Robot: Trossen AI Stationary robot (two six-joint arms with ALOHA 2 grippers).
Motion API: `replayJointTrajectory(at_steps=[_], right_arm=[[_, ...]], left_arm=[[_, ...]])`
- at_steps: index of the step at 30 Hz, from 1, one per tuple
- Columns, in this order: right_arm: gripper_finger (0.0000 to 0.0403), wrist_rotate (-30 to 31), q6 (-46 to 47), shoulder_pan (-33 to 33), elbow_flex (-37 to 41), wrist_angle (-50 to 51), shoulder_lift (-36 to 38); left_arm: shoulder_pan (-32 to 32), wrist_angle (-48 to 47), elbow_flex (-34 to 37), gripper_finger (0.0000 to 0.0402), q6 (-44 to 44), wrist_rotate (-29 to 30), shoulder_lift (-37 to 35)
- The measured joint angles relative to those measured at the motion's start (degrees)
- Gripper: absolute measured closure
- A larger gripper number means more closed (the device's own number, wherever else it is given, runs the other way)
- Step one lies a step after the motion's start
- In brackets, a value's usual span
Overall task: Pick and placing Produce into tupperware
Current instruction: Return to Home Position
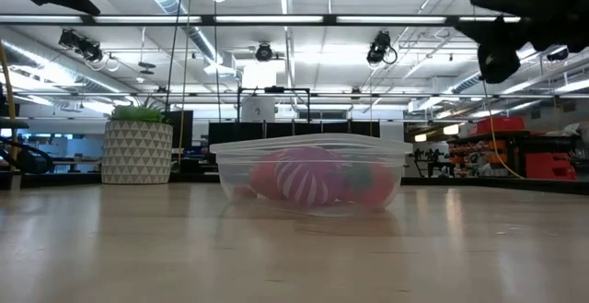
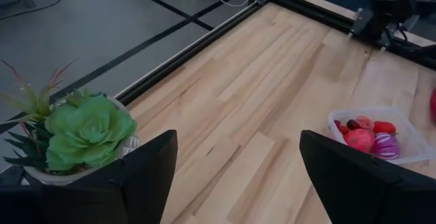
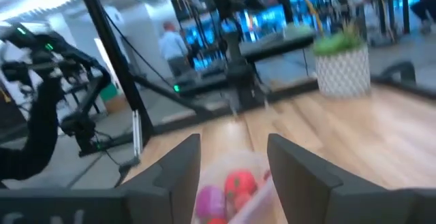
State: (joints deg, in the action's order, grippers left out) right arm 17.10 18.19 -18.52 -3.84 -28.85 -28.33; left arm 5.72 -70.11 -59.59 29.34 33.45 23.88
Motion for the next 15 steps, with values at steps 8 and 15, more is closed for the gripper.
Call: replayJointTrajectory(at_steps=[8, 15], right_arm=[[0.0226, -5.6, -8.1, 0.0, 0.3, 7.1, 14.1], [0.0226, -2.4, -11.9, 0.0, 0.1, 16.8, 22.1]], left_arm=[[0.0, -0.3, 0.0, 0.0086, 0.0, 1.5, 0.0], [0.0, -0.4, 0.0, 0.0086, 0.0, 1.5, 0.0]])
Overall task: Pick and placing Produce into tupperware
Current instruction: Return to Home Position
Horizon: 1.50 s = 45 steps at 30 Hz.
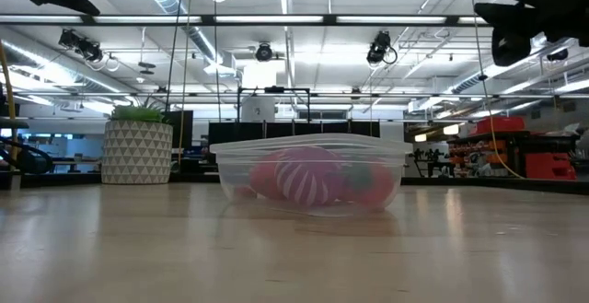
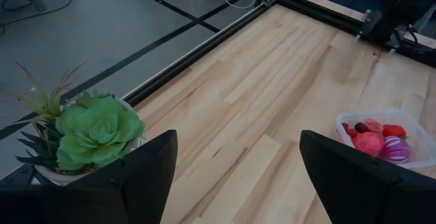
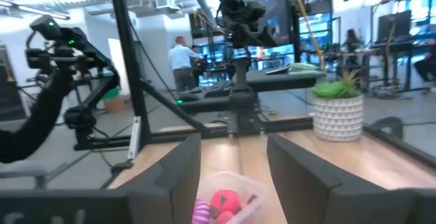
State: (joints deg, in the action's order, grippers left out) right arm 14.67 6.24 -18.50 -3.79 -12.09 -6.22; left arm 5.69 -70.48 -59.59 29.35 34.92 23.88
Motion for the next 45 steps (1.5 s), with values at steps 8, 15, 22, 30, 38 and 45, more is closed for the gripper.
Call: replayJointTrajectory(at_steps=[8, 15, 22, 30, 38, 45], right_arm=[[0.0226, 0.1, -5.6, 0.0, 0.0, 3.7, 6.1], [0.0226, 0.1, -6.8, 0.0, 0.7, 1.6, 6.0], [0.0226, 0.5, -2.8, 0.2, 3.2, 0.0, 5.7], [0.0226, 0.4, -5.8, 0.4, 3.2, -0.2, 5.3], [0.0226, 0.2, -1.3, 0.4, 3.2, -0.1, 3.9], [0.0226, 0.3, -0.9, 0.4, 3.2, 0.0, 3.9]], left_arm=[[0.0, 0.0, 0.0, 0.0086, 1.5, 0.0, 0.0], [0.0, 0.0, 0.0, 0.0086, 3.5, 0.0, 0.0], [0.0, 3.9, 5.7, 0.0086, 4.1, 2.5, 0.0], [0.0, 12.5, 16.6, 0.0086, 2.8, 2.4, 0.0], [0.0, 11.4, 10.1, 0.0086, 0.4, 2.4, -3.0], [0.0, 11.1, 2.6, 0.0086, -9.5, 2.4, -13.0]])
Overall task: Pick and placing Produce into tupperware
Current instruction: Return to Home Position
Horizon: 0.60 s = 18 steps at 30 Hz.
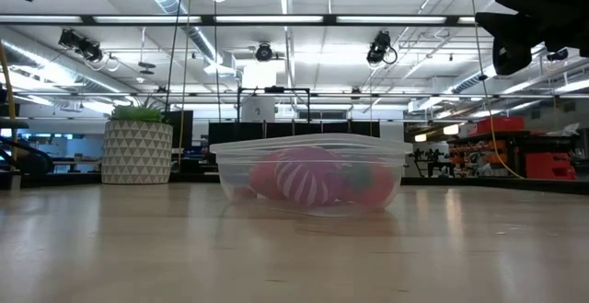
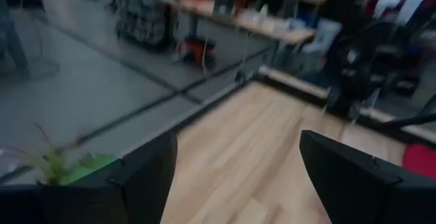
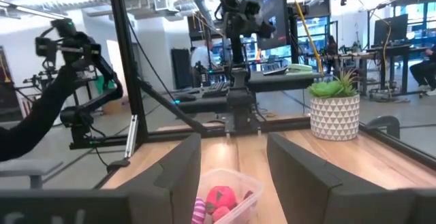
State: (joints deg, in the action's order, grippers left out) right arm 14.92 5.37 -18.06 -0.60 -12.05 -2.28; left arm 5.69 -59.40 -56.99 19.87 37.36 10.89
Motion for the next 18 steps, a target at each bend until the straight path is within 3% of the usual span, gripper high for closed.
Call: replayJointTrajectory(at_steps=[5, 9, 11, 15, 18], right_arm=[[0.0226, 0.0, 0.0, 0.0, 0.0, 0.1, 0.0], [0.0226, 0.1, 0.0, 0.0, 0.0, 0.2, -0.3], [0.0226, -0.1, 0.0, 0.0, 0.0, 0.5, -0.4], [0.0226, -0.1, 0.0, 0.0, 0.0, 1.4, -1.1], [0.0226, 0.0, 0.1, 0.0, 0.0, 1.8, -1.9]], left_arm=[[0.0, -0.1, 1.7, 0.0086, -1.2, -5.5, -10.5], [-0.4, -0.2, 6.6, 0.0086, -0.9, -13.1, -10.2], [-0.4, 11.3, 11.1, 0.0086, -4.1, -17.8, -8.6], [0.1, 28.0, 20.3, 0.0086, -11.1, -33.8, -8.6], [0.1, 34.4, 24.9, 0.0086, -12.8, -36.9, -9.2]])
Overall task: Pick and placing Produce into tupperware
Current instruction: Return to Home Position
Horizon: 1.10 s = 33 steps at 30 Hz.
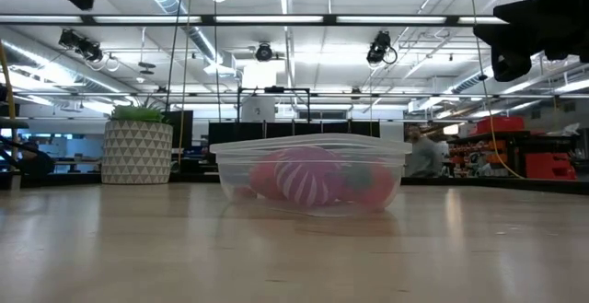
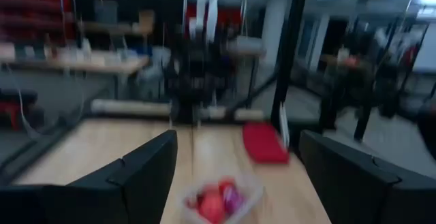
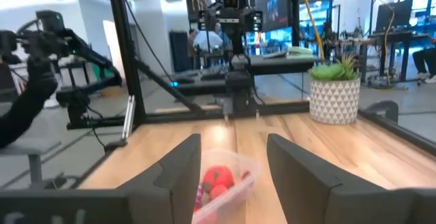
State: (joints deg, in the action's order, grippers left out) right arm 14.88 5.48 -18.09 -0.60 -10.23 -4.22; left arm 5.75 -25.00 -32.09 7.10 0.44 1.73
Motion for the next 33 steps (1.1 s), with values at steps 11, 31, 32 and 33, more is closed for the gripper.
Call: replayJointTrajectory(at_steps=[11, 31, 32, 33], right_arm=[[0.0226, 0.1, 0.0, 0.0, 0.0, 1.2, -0.7], [0.0226, 0.1, 0.0, 0.0, 0.0, 1.7, -0.7], [0.0226, 0.1, 0.0, 0.0, 0.0, 1.7, -0.7], [0.0226, 0.1, 0.0, 0.0, 0.0, 1.7, -0.7]], left_arm=[[0.0, 20.0, 19.9, 0.0086, 2.1, -0.3, 0.1], [0.0, 26.4, 28.9, 0.0086, 5.9, -0.3, 0.5], [0.0, 27.7, 29.6, 0.0086, 5.8, -0.3, 0.5], [-0.1, 28.5, 30.0, 0.0086, 5.6, -0.3, 0.5]])
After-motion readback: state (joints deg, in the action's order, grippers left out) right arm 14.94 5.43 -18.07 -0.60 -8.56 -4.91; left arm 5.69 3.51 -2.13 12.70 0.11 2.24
